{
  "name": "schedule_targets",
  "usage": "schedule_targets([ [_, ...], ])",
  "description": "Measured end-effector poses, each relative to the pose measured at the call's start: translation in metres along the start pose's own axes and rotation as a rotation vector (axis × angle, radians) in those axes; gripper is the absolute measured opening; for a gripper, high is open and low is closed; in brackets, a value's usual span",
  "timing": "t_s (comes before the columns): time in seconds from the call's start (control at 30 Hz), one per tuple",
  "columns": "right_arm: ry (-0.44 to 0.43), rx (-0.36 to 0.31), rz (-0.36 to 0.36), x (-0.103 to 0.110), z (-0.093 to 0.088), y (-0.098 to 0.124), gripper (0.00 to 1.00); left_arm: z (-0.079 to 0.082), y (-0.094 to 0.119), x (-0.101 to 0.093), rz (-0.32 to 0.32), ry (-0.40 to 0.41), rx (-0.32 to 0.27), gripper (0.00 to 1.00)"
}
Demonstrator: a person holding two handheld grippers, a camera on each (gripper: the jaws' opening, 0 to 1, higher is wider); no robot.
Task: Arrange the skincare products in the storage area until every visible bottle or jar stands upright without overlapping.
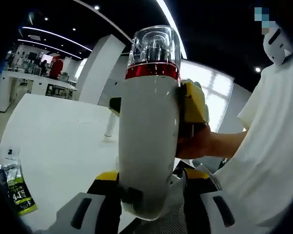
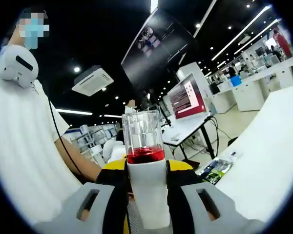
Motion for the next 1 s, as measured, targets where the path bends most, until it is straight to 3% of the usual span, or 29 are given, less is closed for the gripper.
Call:
schedule_targets([
  [0.2, -0.010, 0.024, 0.025, 0.003, -0.004, -0.004, 0.27, 0.005, 0.004, 0.001, -0.011, 0.000, -0.036, 0.37],
  [0.33, -0.015, 0.032, 0.031, 0.004, -0.007, -0.004, 0.27, 0.003, 0.004, -0.001, -0.024, -0.033, -0.030, 0.36],
  [0.57, -0.044, 0.037, 0.030, 0.002, -0.008, -0.004, 0.27, 0.001, 0.005, -0.001, -0.032, -0.006, -0.001, 0.35],
  [1.0, -0.106, 0.033, 0.009, -0.001, -0.018, -0.005, 0.29, -0.006, 0.006, 0.003, 0.042, -0.015, 0.067, 0.34],
])
Point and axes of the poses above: the point that each gripper's makers call its tool centre point, and the gripper's own axes: y roughly backward along the fingers, x roughly to its left, z roughly out of its top, the point moved 7 cm from there along y, roughly backward along the fingers, and after that the axes turned 14 degrees about z, right-handed, at the moved point
